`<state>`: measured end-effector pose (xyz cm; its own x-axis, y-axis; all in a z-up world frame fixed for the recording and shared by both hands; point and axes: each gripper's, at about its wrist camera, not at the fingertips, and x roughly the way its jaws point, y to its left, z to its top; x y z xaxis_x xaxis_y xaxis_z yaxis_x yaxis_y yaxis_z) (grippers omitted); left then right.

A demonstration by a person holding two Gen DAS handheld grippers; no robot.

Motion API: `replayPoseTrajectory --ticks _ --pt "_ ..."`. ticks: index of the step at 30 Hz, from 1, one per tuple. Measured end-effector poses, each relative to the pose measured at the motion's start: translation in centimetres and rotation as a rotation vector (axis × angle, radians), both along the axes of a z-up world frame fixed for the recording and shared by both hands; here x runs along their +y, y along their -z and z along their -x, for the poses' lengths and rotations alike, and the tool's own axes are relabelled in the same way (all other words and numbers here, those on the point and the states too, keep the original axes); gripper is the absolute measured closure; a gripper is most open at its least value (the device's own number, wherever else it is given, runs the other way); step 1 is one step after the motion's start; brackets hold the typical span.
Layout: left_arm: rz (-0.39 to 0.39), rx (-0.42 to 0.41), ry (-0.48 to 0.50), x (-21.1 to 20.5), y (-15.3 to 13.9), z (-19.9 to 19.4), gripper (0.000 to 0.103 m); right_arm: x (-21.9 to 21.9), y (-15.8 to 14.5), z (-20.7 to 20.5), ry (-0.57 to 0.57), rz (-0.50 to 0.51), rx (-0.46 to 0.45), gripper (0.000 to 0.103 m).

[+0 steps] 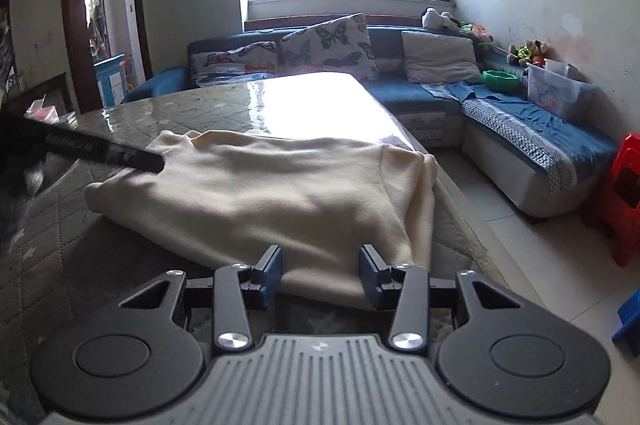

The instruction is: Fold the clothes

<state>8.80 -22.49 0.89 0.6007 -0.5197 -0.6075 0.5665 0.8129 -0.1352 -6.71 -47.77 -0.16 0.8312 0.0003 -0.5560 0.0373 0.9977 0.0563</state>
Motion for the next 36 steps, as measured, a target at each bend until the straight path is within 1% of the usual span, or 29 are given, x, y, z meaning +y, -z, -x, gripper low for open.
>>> replayPoseTrajectory --ticks 2,6,9,11,14,15,17,20,21,24,26,27,28,29,30,32,35,36 --pt "0.007 0.003 -0.013 0.3 0.2 0.4 0.081 -0.2 -0.4 0.1 0.005 -0.003 -0.010 0.060" --pt "0.038 0.024 -0.039 0.8 0.3 0.3 0.081 -0.5 -1.4 -1.1 0.010 -0.008 -0.061 0.060" --pt "0.046 0.043 -0.062 1.2 0.6 0.1 0.080 -0.7 -0.8 -3.0 0.011 -0.032 -0.042 0.060" --pt "0.071 0.062 -0.074 1.7 0.8 -0.1 0.080 -0.8 -0.4 -4.2 0.012 -0.044 -0.029 0.060" --pt "0.089 0.080 -0.088 2.0 0.7 -0.1 0.080 -0.7 0.2 -4.3 0.010 -0.022 -0.014 0.059" --pt "0.090 0.082 -0.092 2.0 0.5 0.0 0.078 -0.7 0.0 -4.1 0.015 -0.025 -0.014 0.057" --pt "0.089 0.081 -0.097 2.1 0.2 0.3 0.064 -0.3 -0.5 -3.6 0.017 -0.016 -0.024 0.051" --pt "0.076 0.076 -0.109 2.4 -0.1 1.0 0.054 0.5 -0.9 -2.9 0.010 -0.005 -0.037 0.046" --pt "0.071 0.075 -0.113 2.5 -0.2 1.2 0.054 0.7 -0.9 -2.7 0.005 -0.006 -0.039 0.043" --pt "0.058 0.080 -0.124 2.9 -0.3 1.7 0.050 1.6 -0.8 -2.0 -0.003 -0.010 -0.039 0.029" --pt "0.049 0.080 -0.131 3.2 -0.4 2.1 0.047 2.0 -0.6 -1.6 -0.004 -0.013 -0.039 0.027" --pt "0.046 0.078 -0.134 3.3 -0.5 2.3 0.045 2.2 -0.6 -1.4 -0.003 -0.014 -0.038 0.020" --pt "0.042 0.075 -0.135 3.4 -0.6 2.6 0.040 2.4 -0.5 -1.2 -0.002 -0.014 -0.038 0.016" --pt "0.039 0.071 -0.137 3.5 -0.7 2.8 0.035 2.6 -0.5 -1.0 0.000 -0.013 -0.039 0.016" --pt "0.035 0.066 -0.137 3.5 -0.7 3.1 0.034 2.8 -0.5 -0.8 0.000 -0.012 -0.038 0.016" --pt "0.028 0.052 -0.137 3.7 -0.9 3.7 0.026 2.9 -0.5 -0.5 0.000 -0.013 -0.036 0.013" --pt "0.015 0.032 -0.140 3.9 -1.0 4.6 0.018 3.3 -0.4 0.0 0.015 -0.014 -0.031 0.009" --pt "0.010 0.024 -0.141 4.0 -1.0 4.9 0.017 3.5 -0.5 0.2 0.020 -0.015 -0.031 0.006"
